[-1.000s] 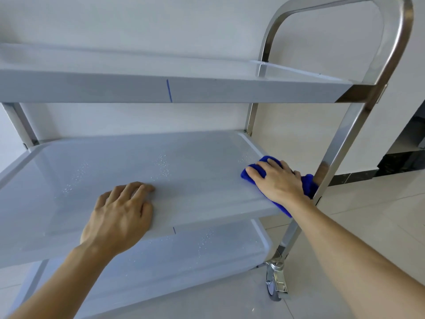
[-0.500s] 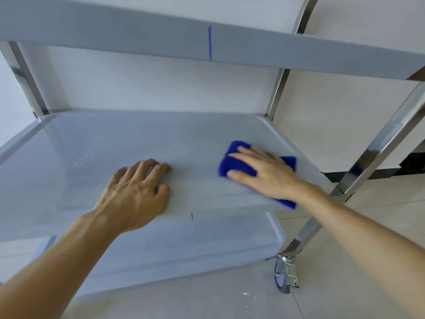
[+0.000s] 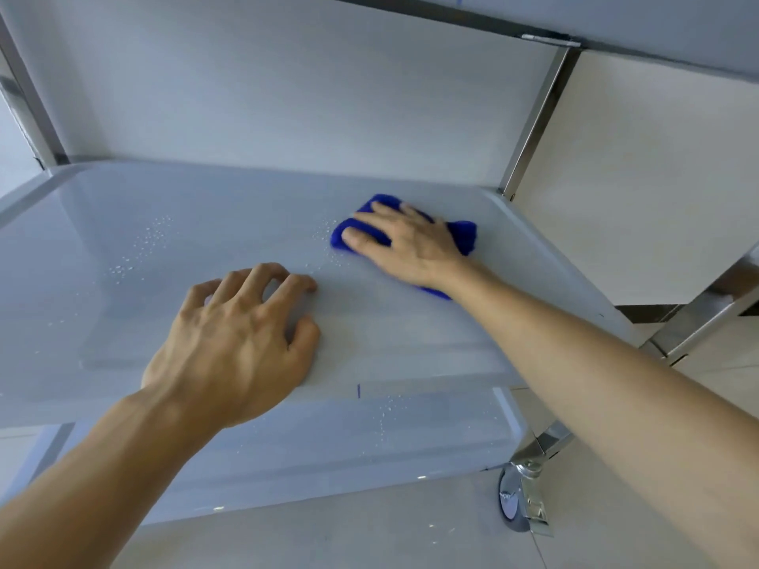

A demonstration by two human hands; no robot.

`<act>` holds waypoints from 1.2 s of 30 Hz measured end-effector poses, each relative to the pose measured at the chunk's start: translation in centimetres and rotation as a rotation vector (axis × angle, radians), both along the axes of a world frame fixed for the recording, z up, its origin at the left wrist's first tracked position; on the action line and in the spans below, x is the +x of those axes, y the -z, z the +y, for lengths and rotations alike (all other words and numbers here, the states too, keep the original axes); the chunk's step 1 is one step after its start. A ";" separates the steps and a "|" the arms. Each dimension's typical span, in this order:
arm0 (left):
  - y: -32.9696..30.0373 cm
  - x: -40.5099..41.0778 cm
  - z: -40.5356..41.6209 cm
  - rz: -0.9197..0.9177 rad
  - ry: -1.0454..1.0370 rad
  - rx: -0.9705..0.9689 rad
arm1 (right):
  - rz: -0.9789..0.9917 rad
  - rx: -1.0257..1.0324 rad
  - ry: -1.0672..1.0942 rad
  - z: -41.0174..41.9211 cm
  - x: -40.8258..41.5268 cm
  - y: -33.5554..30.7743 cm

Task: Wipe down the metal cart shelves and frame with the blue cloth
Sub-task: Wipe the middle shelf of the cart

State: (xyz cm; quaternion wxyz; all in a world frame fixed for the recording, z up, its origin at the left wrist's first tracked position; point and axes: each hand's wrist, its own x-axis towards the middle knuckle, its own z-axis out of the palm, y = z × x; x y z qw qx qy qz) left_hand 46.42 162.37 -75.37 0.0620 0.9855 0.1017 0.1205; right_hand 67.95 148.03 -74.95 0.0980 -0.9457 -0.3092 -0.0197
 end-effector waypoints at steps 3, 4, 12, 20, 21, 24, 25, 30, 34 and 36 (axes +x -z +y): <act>-0.1 0.1 0.0 0.012 0.002 0.006 | 0.016 0.031 -0.220 -3.0 -2.4 0.4; 0.0 0.1 0.0 0.015 0.002 0.007 | 0.021 0.050 -0.241 -4.7 -2.1 0.3; 0.1 0.1 0.1 -0.010 0.009 0.000 | -0.015 0.030 0.370 -10.5 9.4 -1.2; 0.2 0.2 0.2 0.005 0.003 0.013 | -0.014 0.033 0.259 1.8 9.2 -1.1; 0.2 0.2 0.2 0.005 0.004 0.011 | -0.011 0.029 0.172 3.4 8.1 -1.0; 0.0 0.0 0.1 -0.008 0.008 0.005 | 0.020 0.017 -0.068 6.0 3.7 -0.5; 0.0 0.0 0.1 -0.011 0.012 0.004 | 0.035 0.019 -0.126 5.9 2.3 -0.4; 0.3 0.1 0.4 -0.057 0.034 -0.045 | 0.079 0.067 -0.278 1.4 -3.9 -0.5; 0.7 0.3 0.8 -0.099 0.034 -0.135 | 0.095 0.060 -0.332 -2.9 -8.8 -0.6; 0.6 0.3 0.8 -0.110 0.037 -0.151 | 0.119 0.070 -0.348 -4.6 -10.9 -0.8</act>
